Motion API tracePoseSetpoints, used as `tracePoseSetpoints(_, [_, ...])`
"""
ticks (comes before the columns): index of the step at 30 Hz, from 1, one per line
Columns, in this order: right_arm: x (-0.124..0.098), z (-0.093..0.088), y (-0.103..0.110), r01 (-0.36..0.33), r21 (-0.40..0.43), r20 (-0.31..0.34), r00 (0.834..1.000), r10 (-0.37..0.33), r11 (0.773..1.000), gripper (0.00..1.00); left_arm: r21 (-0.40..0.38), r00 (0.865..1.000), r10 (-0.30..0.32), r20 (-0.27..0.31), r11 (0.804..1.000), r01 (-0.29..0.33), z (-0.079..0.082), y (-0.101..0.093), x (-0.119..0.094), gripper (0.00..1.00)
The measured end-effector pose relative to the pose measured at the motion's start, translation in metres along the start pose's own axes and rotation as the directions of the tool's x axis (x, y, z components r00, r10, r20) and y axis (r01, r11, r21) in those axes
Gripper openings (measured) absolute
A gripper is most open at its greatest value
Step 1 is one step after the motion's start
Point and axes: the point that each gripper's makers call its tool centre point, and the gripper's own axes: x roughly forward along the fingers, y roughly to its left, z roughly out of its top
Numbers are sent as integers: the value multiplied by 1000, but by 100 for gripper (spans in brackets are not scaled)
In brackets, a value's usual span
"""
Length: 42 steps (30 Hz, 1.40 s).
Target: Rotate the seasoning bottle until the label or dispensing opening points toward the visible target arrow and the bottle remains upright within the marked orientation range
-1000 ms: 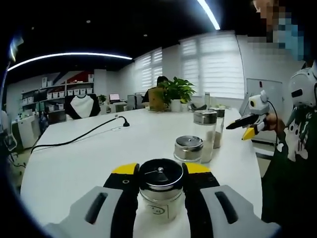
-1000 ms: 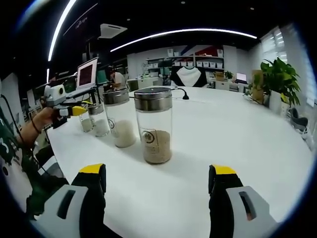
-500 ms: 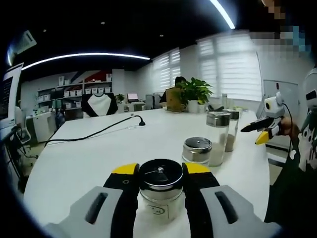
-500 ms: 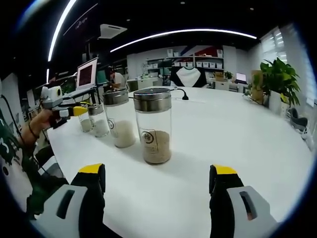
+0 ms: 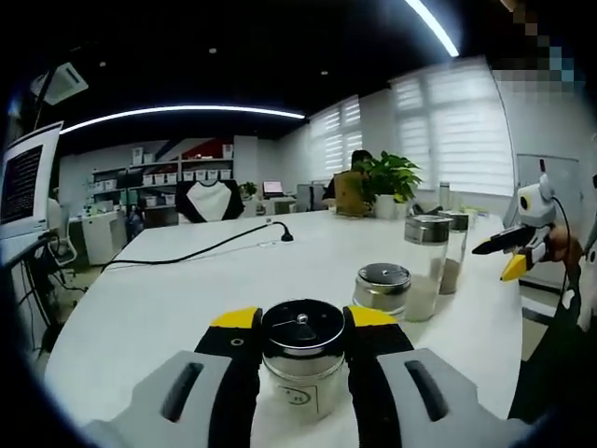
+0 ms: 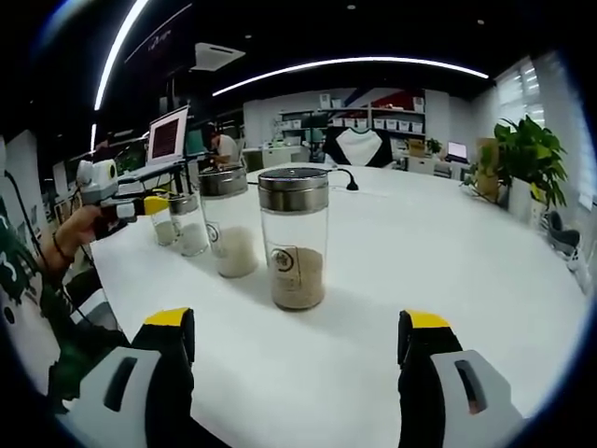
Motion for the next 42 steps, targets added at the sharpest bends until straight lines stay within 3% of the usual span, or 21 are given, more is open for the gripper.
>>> tracePoseSetpoints(17, [0, 5, 0, 6, -28, 20, 1000, -5, 1000, 99, -16, 995, 103, -5, 995, -103, 1, 6, 3, 36])
tracePoseSetpoints(36, [2, 1, -4, 16, -22, 12, 1000, -15, 1000, 99, 1, 996, 93, 8, 996, -93, 2, 5, 3, 36])
tracePoseSetpoints(37, [2, 1, -4, 15, -22, 11, 1000, -15, 1000, 99, 20, 996, 88, 19, 996, -88, 4, 4, 2, 38])
tracePoseSetpoints(38, [2, 1, -4, 15, -22, 11, 1000, -15, 1000, 99, 62, 994, 86, 70, 994, -91, 13, 3, 1, 41])
tracePoseSetpoints(40, [2, 1, -4, 15, -21, 11, 1000, -15, 1000, 99, 100, 992, 100, 72, 989, -107, 16, 4, -4, 53])
tracePoseSetpoints(42, [1, 2, -4, 14, -16, 17, 1000, -13, 1000, 99, 103, 994, 94, 52, 990, -99, 16, 7, -8, 52])
